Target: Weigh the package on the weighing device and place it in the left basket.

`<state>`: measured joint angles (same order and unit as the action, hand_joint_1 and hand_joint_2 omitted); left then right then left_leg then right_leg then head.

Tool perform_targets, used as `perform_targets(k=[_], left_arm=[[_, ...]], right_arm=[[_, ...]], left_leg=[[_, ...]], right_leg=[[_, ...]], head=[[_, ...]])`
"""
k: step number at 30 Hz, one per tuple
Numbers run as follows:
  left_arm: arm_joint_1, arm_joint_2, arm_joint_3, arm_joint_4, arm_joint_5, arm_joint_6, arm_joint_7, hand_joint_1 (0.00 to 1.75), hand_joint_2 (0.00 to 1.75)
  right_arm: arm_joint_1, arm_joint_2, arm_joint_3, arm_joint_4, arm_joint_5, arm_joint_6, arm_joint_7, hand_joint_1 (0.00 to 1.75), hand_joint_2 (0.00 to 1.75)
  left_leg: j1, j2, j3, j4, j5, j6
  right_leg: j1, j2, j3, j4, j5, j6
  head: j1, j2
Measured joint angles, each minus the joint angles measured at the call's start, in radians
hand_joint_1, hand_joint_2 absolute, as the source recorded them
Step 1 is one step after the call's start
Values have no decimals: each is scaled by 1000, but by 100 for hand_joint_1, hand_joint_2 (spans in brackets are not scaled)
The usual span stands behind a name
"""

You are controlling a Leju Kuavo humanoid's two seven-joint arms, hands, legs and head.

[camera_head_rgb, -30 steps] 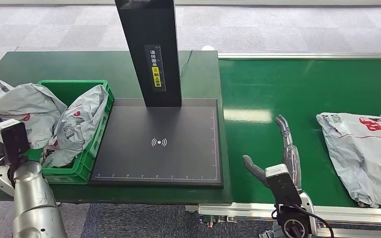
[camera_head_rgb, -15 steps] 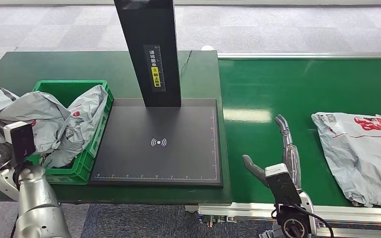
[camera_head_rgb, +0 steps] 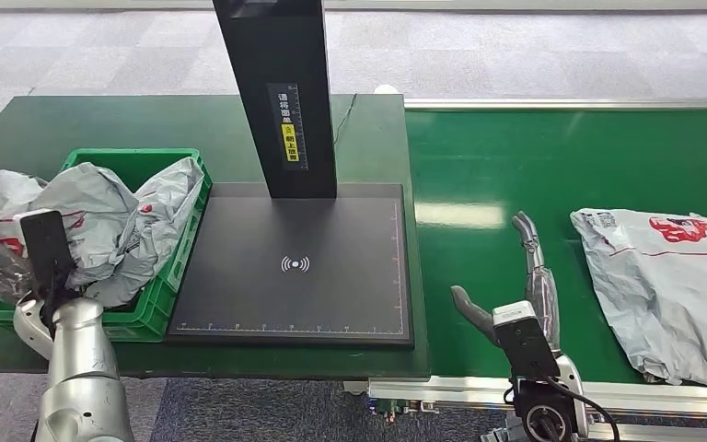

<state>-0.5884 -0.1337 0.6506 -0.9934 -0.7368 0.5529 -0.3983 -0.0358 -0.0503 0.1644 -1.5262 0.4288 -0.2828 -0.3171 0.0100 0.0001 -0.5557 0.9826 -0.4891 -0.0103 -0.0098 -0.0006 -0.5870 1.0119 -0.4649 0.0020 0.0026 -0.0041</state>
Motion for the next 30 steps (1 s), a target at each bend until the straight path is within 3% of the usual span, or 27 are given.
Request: perform_targets(k=[4,9,12,15,19,23,27,30], left_arm=[[40,41,-246,6,79,-77,127,0,175],[100,105,-481,-41,-8,-204,326,0,175],[123,132,-569,-84,-22,-295,380,0,175],[136,146,-624,-111,-48,-279,393,0,175],[157,149,-655,-142,-94,-117,356,0,175],[187,136,-650,-203,-27,40,219,0,175],[214,88,-565,-280,-31,69,48,0,175],[226,62,-498,-296,-119,70,85,0,175]], right_arm=[[-20,-1,0,6,0,7,5,0,175],[-29,-3,0,15,12,30,19,0,175],[-27,-5,-1,15,31,50,32,0,175],[-26,-5,-3,15,44,66,37,0,175],[-16,-3,-8,11,60,76,44,0,175],[4,0,-12,-1,69,76,45,0,175],[17,2,-13,-8,74,76,43,0,175],[25,3,-13,-11,75,76,41,0,175]], left_leg=[[0,0,0,0,0,0],[0,-1,0,0,0,0],[0,-4,-1,0,0,0],[0,-4,0,0,0,0],[0,-4,0,0,0,0],[0,-4,0,0,0,0],[0,-3,0,0,0,0],[0,-2,0,0,0,0]], right_leg=[[0,0,1,0,0,0],[0,-2,1,0,0,0],[0,-4,1,0,-1,0],[0,-4,1,0,-1,0],[0,-3,1,0,0,0],[0,-3,1,0,-1,0],[0,-3,1,0,-1,0],[0,-2,1,0,-1,0]], head=[[0,0],[0,0],[0,0],[0,0],[0,0],[0,0],[0,0],[0,0]])
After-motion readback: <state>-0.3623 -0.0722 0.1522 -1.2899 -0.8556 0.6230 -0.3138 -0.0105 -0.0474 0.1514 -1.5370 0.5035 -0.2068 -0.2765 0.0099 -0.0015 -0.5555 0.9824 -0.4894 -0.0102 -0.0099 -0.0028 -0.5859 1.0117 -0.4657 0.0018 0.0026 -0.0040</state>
